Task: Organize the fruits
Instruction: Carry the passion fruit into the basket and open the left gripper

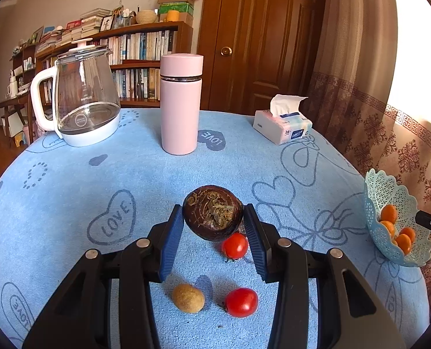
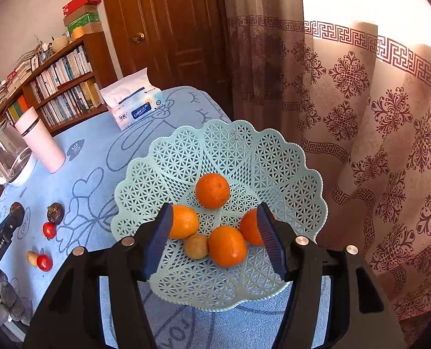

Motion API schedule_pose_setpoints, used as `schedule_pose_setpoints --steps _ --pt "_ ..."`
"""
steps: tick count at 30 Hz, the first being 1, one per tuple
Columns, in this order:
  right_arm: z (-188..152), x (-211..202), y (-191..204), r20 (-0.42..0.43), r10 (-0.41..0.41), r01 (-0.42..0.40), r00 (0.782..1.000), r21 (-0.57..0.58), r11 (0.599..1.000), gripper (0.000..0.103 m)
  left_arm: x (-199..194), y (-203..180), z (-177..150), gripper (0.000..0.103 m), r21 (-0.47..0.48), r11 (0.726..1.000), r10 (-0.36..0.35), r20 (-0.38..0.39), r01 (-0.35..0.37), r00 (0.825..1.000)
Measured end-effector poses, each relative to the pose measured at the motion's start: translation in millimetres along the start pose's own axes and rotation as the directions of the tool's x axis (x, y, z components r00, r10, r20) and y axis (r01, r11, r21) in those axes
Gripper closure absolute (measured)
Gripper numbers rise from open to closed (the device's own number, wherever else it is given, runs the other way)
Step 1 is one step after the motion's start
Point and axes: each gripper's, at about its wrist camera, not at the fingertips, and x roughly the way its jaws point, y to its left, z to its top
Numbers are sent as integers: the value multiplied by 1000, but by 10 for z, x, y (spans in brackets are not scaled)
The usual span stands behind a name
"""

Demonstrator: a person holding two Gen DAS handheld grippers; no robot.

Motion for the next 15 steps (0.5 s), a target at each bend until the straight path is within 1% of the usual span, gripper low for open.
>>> schedule_pose_setpoints --steps 7,15 --pt "-98 -65 -61 -1 17 -17 1000 17 1000 42 -61 -91 -22 60 27 1000 -12 10 11 1000" --pt "-188 -175 -145 32 31 -32 999 35 999 41 -90 -287 -69 60 78 997 -15 -1 15 1000"
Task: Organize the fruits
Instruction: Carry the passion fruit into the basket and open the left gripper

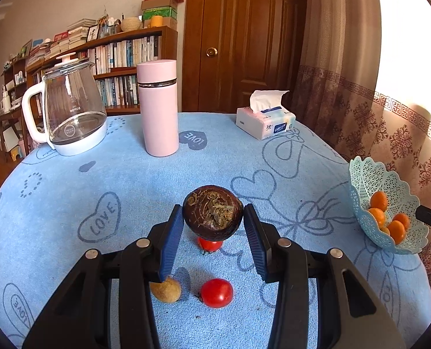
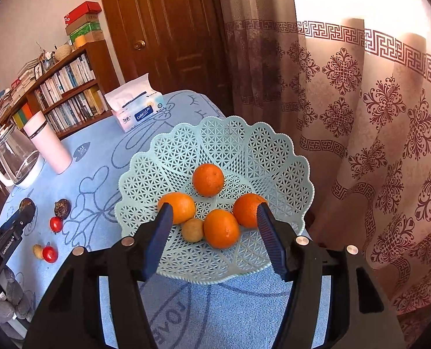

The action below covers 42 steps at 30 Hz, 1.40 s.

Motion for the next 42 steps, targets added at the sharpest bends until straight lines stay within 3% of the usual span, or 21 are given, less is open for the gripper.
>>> schedule_pose_setpoints --steps 13,30,42 --pt "-54 -17 -175 30 30 -30 999 13 999 41 -62 -549 -60 60 137 991 0 -12 2 1000" --pt "-23 -82 -384 105 27 -25 994 -19 999 40 42 -1363 -13 60 287 957 -44 -19 47 999" --pt "-40 -111 -546 125 47 -50 991 23 998 40 246 -1701 194 60 227 945 -217 -109 237 970"
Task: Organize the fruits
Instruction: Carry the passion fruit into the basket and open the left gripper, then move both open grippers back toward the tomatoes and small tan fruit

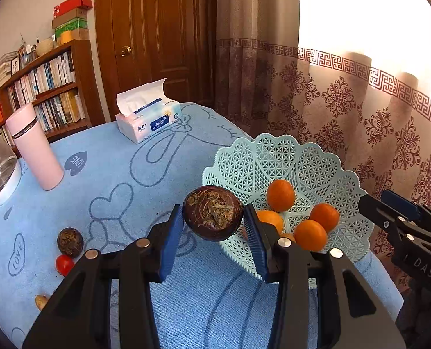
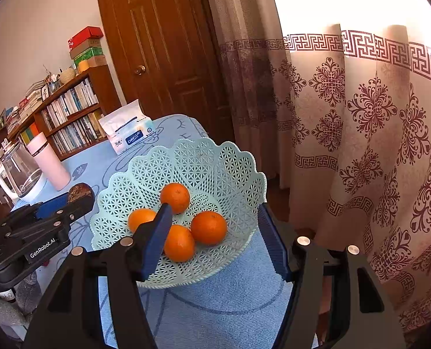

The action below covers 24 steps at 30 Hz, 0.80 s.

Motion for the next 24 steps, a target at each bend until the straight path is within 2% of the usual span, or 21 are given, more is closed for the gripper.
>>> schedule_pose_setpoints --steps 8,9,10,12,22,24 --pt "-16 13 -18 1 19 -19 1000 12 1000 40 255 -68 87 59 -21 999 -44 -22 43 999" --pt "-19 17 -21 1 20 -20 1000 13 1000 40 271 -64 94 54 -26 999 -44 -21 43 999" --pt "-23 22 -30 -1 21 -21 1000 15 1000 40 282 -57 100 45 -33 999 -42 -20 41 999" --pt "-31 34 -39 -5 24 -24 1000 21 999 40 290 -46 101 36 -40 999 -37 -14 36 999" --pt "-44 57 -55 -9 30 -29 1000 35 999 40 350 -13 40 34 -44 999 -27 -37 25 999" --pt "-49 58 -55 -10 29 -29 1000 36 999 40 337 -5 36 29 -47 999 -27 -36 25 999"
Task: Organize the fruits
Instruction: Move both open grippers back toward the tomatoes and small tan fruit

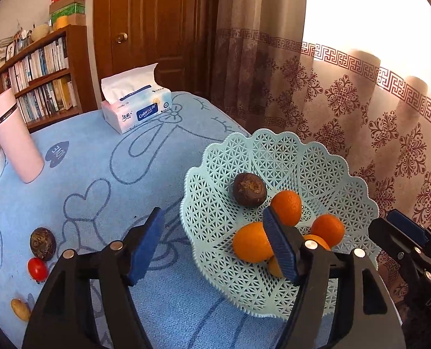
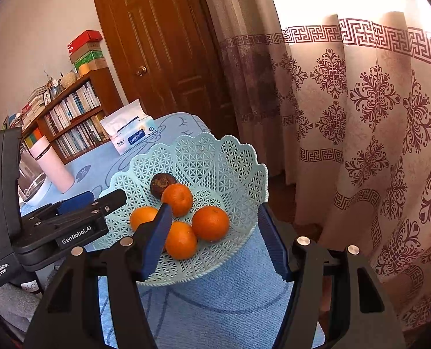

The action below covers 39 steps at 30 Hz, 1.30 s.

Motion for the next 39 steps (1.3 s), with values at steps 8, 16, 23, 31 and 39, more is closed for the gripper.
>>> schedule_pose_setpoints --steps 8,16,23,31,39 --pt "-5 -16 52 -2 -22 22 1000 -4 1000 29 -58 87 -35 14 -40 999 6 -10 -6 1000" --pt "3 -12 144 -6 -80 80 997 -43 996 29 -143 212 -81 13 -83 996 37 -24 -39 999" --pt "-2 -25 297 10 -107 108 994 -102 989 24 -261 287 -136 13 -69 993 98 -12 -99 995" --pt "-13 -28 480 9 -102 102 995 -142 985 24 -395 441 -205 13 -93 988 124 -1 -124 992" --pt "-38 -49 738 25 -108 111 994 -209 971 24 -519 630 -272 13 -124 982 147 6 -145 989"
